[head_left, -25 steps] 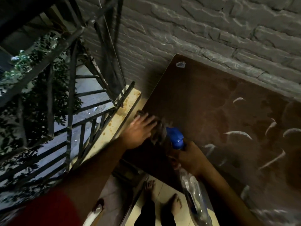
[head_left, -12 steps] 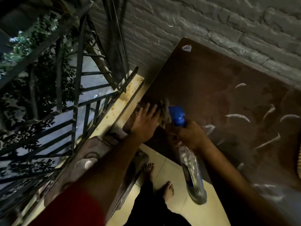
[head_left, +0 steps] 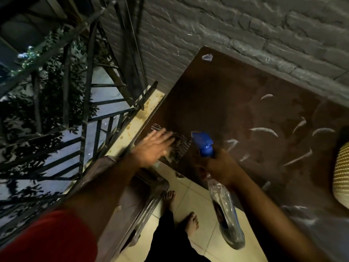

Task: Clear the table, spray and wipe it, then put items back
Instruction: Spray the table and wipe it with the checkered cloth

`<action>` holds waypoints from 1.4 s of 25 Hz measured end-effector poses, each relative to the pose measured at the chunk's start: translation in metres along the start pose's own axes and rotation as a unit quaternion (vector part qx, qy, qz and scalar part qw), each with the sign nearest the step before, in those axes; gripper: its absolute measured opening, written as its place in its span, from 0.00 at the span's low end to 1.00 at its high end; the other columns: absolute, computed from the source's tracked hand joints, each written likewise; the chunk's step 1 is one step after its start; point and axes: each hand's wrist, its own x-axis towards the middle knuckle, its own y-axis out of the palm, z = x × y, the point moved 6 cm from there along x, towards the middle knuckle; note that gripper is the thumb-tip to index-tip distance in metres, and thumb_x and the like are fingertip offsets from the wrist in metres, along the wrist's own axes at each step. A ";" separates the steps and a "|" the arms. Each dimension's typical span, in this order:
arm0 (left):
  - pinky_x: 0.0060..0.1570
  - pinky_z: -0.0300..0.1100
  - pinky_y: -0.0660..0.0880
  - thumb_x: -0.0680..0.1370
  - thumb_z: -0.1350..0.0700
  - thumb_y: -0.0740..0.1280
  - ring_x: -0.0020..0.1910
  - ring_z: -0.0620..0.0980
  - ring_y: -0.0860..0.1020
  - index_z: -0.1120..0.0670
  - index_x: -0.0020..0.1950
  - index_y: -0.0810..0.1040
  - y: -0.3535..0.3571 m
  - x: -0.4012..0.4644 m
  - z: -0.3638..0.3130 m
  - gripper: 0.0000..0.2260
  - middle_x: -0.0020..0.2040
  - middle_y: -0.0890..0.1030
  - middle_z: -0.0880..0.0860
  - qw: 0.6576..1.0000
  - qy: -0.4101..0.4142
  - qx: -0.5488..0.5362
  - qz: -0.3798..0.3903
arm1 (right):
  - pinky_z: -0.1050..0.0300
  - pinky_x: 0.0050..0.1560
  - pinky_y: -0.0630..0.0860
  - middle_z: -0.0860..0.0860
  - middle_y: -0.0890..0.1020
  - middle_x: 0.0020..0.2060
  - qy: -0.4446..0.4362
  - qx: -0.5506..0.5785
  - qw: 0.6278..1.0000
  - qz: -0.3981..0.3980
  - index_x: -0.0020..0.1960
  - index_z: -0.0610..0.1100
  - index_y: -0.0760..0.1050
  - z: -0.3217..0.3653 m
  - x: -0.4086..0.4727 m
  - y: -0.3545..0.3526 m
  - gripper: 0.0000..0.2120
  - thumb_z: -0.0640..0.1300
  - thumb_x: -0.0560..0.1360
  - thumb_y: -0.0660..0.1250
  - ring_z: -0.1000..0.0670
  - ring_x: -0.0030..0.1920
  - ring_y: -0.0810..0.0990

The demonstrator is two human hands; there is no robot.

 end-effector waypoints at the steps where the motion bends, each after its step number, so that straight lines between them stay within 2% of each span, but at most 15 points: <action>1: 0.74 0.49 0.36 0.83 0.48 0.52 0.78 0.52 0.39 0.48 0.79 0.48 -0.007 0.012 0.019 0.25 0.80 0.46 0.50 0.998 -0.059 -0.017 -0.010 | 0.63 0.32 0.77 0.46 0.80 0.34 0.001 0.007 1.000 -0.003 0.48 0.44 0.75 -0.005 -0.001 -0.002 0.05 0.38 0.74 0.69 0.50 0.33 0.79; 3: 0.75 0.52 0.39 0.84 0.48 0.50 0.78 0.55 0.39 0.51 0.79 0.46 -0.015 0.015 0.021 0.26 0.80 0.43 0.52 0.974 -0.219 -0.049 -0.024 | 0.59 0.36 0.78 0.46 0.80 0.36 0.004 0.006 1.000 -0.003 0.51 0.45 0.75 -0.013 -0.005 -0.003 0.08 0.39 0.74 0.69 0.49 0.35 0.79; 4: 0.75 0.53 0.39 0.84 0.48 0.50 0.78 0.55 0.39 0.51 0.79 0.46 -0.012 0.009 0.001 0.26 0.80 0.43 0.52 0.968 -0.237 -0.061 -0.045 | 0.58 0.38 0.79 0.47 0.81 0.36 0.002 -0.001 1.000 -0.001 0.52 0.46 0.75 -0.015 -0.007 -0.004 0.09 0.40 0.73 0.70 0.49 0.35 0.80; 8: 0.74 0.48 0.35 0.84 0.49 0.51 0.78 0.50 0.37 0.49 0.79 0.49 0.003 -0.015 -0.021 0.24 0.80 0.45 0.48 0.988 -0.123 -0.090 -0.019 | 0.48 0.43 0.81 0.50 0.81 0.31 -0.023 -0.003 1.000 -0.003 0.48 0.47 0.75 -0.024 -0.014 -0.011 0.08 0.39 0.72 0.70 0.50 0.32 0.81; 12: 0.74 0.52 0.36 0.84 0.47 0.47 0.78 0.54 0.37 0.50 0.80 0.48 -0.009 0.015 0.005 0.25 0.80 0.43 0.50 0.961 -0.260 -0.093 -0.033 | 0.47 0.44 0.81 0.50 0.81 0.31 -0.017 -0.012 1.000 -0.019 0.46 0.48 0.75 -0.032 -0.012 -0.015 0.08 0.40 0.71 0.71 0.49 0.33 0.81; 15: 0.76 0.53 0.38 0.80 0.44 0.43 0.78 0.52 0.38 0.49 0.79 0.52 0.012 -0.017 -0.037 0.27 0.79 0.46 0.48 0.989 -0.126 -0.070 -0.023 | 0.54 0.40 0.81 0.48 0.82 0.36 0.017 0.013 1.000 -0.011 0.53 0.46 0.75 -0.034 -0.012 -0.015 0.11 0.39 0.72 0.71 0.50 0.34 0.81; 17: 0.76 0.53 0.42 0.81 0.43 0.44 0.78 0.50 0.39 0.49 0.79 0.53 0.006 -0.023 -0.015 0.26 0.79 0.47 0.47 0.995 -0.071 -0.067 0.007 | 0.59 0.36 0.80 0.48 0.82 0.37 0.027 0.021 0.999 -0.014 0.55 0.46 0.74 -0.030 -0.011 -0.013 0.12 0.39 0.73 0.70 0.51 0.34 0.81; 20: 0.75 0.52 0.38 0.84 0.46 0.49 0.77 0.51 0.38 0.48 0.79 0.48 -0.010 0.017 0.029 0.24 0.80 0.43 0.50 0.984 -0.169 -0.059 0.011 | 0.64 0.33 0.78 0.48 0.81 0.35 0.017 0.013 0.999 -0.026 0.54 0.47 0.74 -0.021 -0.005 -0.009 0.11 0.39 0.73 0.70 0.51 0.32 0.80; 22: 0.74 0.53 0.38 0.83 0.46 0.50 0.78 0.53 0.39 0.47 0.79 0.52 -0.009 0.025 0.013 0.24 0.80 0.44 0.50 0.988 -0.154 -0.030 0.006 | 0.67 0.31 0.76 0.49 0.82 0.37 0.021 0.018 0.999 -0.031 0.55 0.48 0.74 -0.015 -0.004 -0.007 0.11 0.40 0.74 0.70 0.53 0.33 0.80; 25: 0.74 0.52 0.39 0.81 0.45 0.51 0.78 0.51 0.43 0.46 0.78 0.57 0.008 -0.008 -0.018 0.24 0.79 0.50 0.47 0.998 0.043 0.018 0.041 | 0.63 0.35 0.79 0.48 0.81 0.36 0.018 0.041 0.999 -0.028 0.52 0.49 0.74 -0.007 -0.007 -0.004 0.10 0.38 0.74 0.69 0.52 0.33 0.80; 26: 0.74 0.51 0.39 0.81 0.45 0.51 0.78 0.50 0.43 0.46 0.78 0.57 0.004 -0.006 -0.006 0.24 0.79 0.51 0.47 0.998 0.046 0.019 0.037 | 0.60 0.37 0.80 0.47 0.81 0.36 0.020 0.053 0.998 -0.028 0.52 0.49 0.74 -0.005 -0.007 -0.002 0.10 0.38 0.74 0.69 0.51 0.33 0.80; 29: 0.76 0.53 0.40 0.82 0.45 0.52 0.78 0.52 0.40 0.47 0.78 0.52 -0.013 0.023 0.021 0.25 0.80 0.48 0.49 0.993 -0.116 0.011 0.016 | 0.53 0.40 0.80 0.46 0.82 0.38 0.045 0.076 0.995 -0.046 0.55 0.50 0.74 -0.006 -0.002 0.001 0.13 0.39 0.73 0.70 0.48 0.35 0.81; 30: 0.76 0.56 0.42 0.82 0.44 0.51 0.78 0.53 0.41 0.48 0.78 0.52 -0.012 0.025 0.010 0.25 0.80 0.47 0.49 0.994 -0.106 0.018 0.020 | 0.53 0.40 0.80 0.46 0.82 0.38 0.047 0.080 0.994 -0.053 0.54 0.50 0.74 -0.004 -0.001 0.002 0.13 0.39 0.73 0.71 0.48 0.35 0.81; 33: 0.75 0.60 0.52 0.80 0.43 0.53 0.78 0.55 0.49 0.47 0.77 0.58 0.011 -0.008 -0.012 0.25 0.79 0.54 0.49 0.992 0.108 0.050 0.037 | 0.54 0.36 0.78 0.46 0.81 0.33 0.028 0.081 0.994 -0.071 0.49 0.48 0.75 0.006 -0.002 0.002 0.09 0.36 0.73 0.70 0.48 0.32 0.80; 35: 0.75 0.59 0.52 0.79 0.41 0.49 0.78 0.53 0.47 0.45 0.77 0.54 0.002 0.003 0.029 0.26 0.79 0.54 0.49 0.996 0.069 0.057 0.015 | 0.60 0.30 0.76 0.46 0.79 0.31 0.027 0.098 0.992 -0.078 0.49 0.44 0.75 0.011 -0.003 0.002 0.08 0.33 0.73 0.68 0.51 0.29 0.77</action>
